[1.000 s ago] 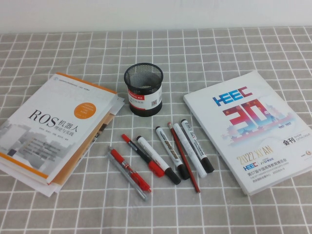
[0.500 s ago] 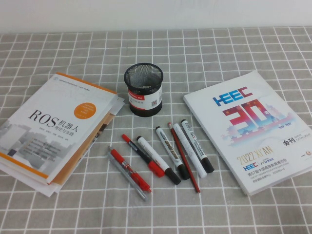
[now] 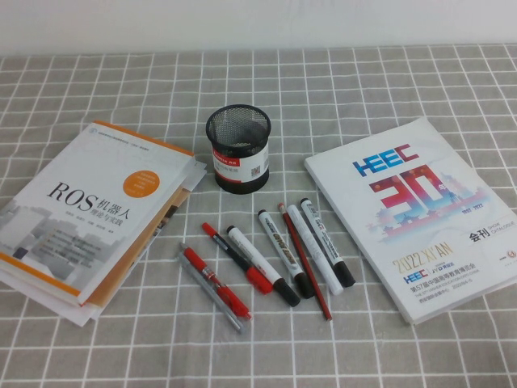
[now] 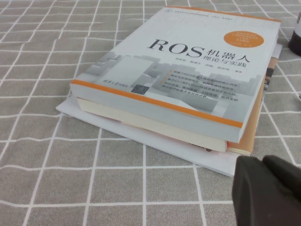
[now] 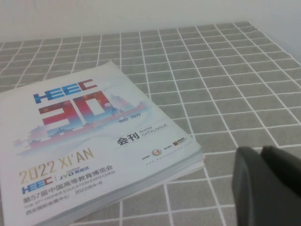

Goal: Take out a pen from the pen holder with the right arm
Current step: 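Take a marker out of the pen holder and lay it on the table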

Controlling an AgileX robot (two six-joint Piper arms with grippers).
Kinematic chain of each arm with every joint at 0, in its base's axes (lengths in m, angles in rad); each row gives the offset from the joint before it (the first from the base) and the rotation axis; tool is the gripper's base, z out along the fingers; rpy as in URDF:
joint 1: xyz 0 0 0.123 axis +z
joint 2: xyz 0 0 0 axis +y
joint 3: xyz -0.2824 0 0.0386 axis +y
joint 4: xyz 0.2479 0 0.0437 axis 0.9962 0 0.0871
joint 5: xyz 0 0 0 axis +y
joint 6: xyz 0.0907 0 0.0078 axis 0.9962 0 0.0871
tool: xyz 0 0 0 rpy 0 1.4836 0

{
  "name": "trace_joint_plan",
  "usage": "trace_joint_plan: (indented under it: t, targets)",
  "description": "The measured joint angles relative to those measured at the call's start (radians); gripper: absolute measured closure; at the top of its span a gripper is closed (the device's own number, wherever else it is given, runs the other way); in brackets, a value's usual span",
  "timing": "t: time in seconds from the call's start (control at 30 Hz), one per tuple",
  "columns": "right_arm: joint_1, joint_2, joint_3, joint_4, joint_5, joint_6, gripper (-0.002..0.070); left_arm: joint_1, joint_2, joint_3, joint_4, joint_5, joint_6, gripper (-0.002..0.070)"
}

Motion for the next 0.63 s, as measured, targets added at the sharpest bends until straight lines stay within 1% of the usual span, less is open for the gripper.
trace_joint_plan:
  t: [0.13,0.27,0.33,0.47,0.63]
  targets:
    - [0.000,0.000,0.000,0.025,0.005,-0.012,0.0688,0.000,0.000,0.000,0.000,0.000,0.000,0.0678]
    - [0.000,0.000,0.000,0.165,0.043,-0.201,0.0688,0.000,0.000,0.000,0.000,0.000,0.000,0.0678]
    - [0.002,0.000,0.000,0.191,0.068,-0.243,0.0688,0.000,0.000,0.000,0.000,0.000,0.000,0.0678]
    - [0.002,0.000,0.000,0.223,0.128,-0.269,0.0688,0.000,0.000,0.000,0.000,0.000,0.000,0.0678]
    - [0.002,0.000,0.000,0.241,0.144,-0.275,0.0688,0.000,0.000,0.000,0.000,0.000,0.000,0.0678]
